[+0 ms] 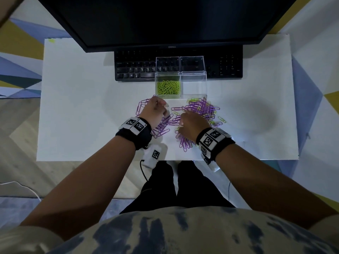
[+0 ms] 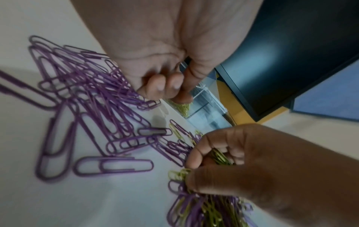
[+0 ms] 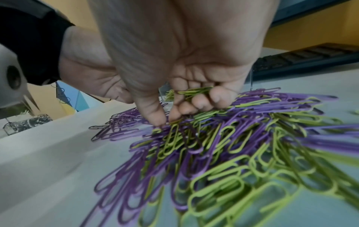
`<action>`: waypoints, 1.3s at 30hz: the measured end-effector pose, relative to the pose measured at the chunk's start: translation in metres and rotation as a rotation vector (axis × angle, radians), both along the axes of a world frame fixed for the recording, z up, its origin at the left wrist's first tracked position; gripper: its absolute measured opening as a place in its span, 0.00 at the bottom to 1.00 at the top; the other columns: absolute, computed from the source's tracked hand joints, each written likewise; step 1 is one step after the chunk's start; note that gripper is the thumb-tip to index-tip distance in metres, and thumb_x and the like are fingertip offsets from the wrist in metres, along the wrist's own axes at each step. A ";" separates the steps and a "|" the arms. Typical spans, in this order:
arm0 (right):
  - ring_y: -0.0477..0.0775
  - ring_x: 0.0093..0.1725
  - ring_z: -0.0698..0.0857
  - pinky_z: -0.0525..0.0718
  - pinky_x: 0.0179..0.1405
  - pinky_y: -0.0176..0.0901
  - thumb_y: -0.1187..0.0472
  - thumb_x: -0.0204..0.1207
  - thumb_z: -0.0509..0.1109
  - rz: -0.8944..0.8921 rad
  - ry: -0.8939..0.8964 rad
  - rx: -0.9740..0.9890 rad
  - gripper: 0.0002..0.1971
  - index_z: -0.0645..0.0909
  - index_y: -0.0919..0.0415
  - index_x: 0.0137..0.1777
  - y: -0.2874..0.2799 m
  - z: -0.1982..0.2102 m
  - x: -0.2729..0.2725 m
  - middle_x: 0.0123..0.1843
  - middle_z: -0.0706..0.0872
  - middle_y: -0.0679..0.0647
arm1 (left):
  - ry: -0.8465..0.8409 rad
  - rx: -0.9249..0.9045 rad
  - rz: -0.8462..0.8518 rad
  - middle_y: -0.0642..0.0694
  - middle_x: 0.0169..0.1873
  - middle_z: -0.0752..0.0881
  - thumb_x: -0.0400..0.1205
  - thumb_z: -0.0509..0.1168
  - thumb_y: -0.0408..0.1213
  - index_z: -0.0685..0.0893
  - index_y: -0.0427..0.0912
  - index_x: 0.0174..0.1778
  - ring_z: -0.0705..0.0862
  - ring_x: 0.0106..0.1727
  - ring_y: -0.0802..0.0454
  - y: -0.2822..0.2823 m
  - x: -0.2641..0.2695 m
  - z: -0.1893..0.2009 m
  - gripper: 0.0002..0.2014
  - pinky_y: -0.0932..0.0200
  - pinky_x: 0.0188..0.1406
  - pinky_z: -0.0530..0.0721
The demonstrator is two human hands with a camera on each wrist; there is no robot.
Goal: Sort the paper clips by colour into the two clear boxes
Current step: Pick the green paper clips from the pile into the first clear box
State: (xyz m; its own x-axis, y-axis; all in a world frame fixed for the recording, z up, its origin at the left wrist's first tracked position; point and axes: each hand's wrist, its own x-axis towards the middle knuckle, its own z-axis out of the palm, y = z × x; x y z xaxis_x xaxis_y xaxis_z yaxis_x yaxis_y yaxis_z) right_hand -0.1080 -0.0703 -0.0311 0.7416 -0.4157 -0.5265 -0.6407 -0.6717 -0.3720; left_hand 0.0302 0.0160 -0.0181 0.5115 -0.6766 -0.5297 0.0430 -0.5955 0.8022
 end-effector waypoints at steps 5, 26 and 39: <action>0.63 0.56 0.81 0.79 0.54 0.49 0.63 0.77 0.65 -0.063 -0.062 0.079 0.06 0.79 0.65 0.49 -0.005 0.000 0.001 0.56 0.81 0.63 | -0.195 0.074 -0.195 0.44 0.39 0.87 0.83 0.50 0.27 0.79 0.40 0.45 0.83 0.36 0.53 -0.011 -0.010 -0.008 0.12 0.61 0.35 0.77; 0.49 0.32 0.79 0.79 0.31 0.39 0.71 0.79 0.63 -0.677 -0.379 0.701 0.10 0.84 0.63 0.54 -0.054 0.048 0.012 0.37 0.82 0.57 | -0.717 0.235 -0.684 0.35 0.59 0.79 0.85 0.55 0.37 0.69 0.33 0.65 0.81 0.57 0.38 -0.012 -0.012 -0.018 0.15 0.49 0.51 0.79; 0.56 0.67 0.80 0.79 0.66 0.46 0.74 0.79 0.59 -0.111 -0.196 0.087 0.21 0.79 0.59 0.67 -0.056 0.047 0.100 0.69 0.81 0.57 | -0.473 0.069 -0.117 0.36 0.41 0.84 0.84 0.53 0.33 0.72 0.35 0.51 0.81 0.40 0.39 0.002 0.016 0.019 0.06 0.51 0.39 0.78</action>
